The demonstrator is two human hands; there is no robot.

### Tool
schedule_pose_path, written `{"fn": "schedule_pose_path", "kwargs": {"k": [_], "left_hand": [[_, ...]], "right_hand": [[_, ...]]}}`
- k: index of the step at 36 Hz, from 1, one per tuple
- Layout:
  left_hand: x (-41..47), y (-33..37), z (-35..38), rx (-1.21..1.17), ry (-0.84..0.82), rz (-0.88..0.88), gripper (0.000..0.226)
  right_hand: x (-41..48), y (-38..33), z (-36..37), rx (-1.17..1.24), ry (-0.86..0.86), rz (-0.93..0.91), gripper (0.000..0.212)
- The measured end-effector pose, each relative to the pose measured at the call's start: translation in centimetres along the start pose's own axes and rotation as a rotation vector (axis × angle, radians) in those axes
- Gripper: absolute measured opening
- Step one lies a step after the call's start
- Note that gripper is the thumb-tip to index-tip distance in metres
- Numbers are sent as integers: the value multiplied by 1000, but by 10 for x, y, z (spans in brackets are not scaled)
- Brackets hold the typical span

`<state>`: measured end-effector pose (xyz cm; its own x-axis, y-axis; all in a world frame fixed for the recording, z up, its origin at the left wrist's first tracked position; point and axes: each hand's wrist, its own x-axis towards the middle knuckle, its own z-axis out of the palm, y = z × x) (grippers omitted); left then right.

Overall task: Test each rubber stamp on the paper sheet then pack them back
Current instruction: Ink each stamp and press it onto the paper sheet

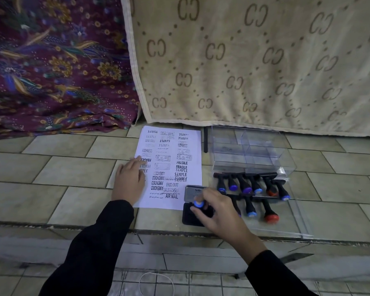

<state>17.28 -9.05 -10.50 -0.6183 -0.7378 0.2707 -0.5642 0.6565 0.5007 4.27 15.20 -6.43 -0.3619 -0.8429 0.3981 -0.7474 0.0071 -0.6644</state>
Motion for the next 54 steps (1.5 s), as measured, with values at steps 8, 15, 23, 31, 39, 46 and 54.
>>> {"fn": "schedule_pose_path", "kwargs": {"k": [8,15,23,31,39,46,54], "left_hand": [[0,1,-2,7,-9,-1,35],[1,0,0,21,-8,2,36],[2,-3,2,18,-5,6,35],[3,-4,2,11,-3,7,35],[2,-4,4,-7,4,-9,36],[2,-3,4,-1,0,-5,37],[2,-2,3,5,2,3,36]], "right_hand": [[28,-20,14,122,117,34,18],[44,-26,35,37,-36,31,19],[44,-26,38,20,-88,39,22],[44,-22,44,5,-107,43,24],[39,-21,52,-71,-77,-43,22],[41,-21,52,-42,-77,-15,22],[43,-26,54,-60,-83,42,18]]}}
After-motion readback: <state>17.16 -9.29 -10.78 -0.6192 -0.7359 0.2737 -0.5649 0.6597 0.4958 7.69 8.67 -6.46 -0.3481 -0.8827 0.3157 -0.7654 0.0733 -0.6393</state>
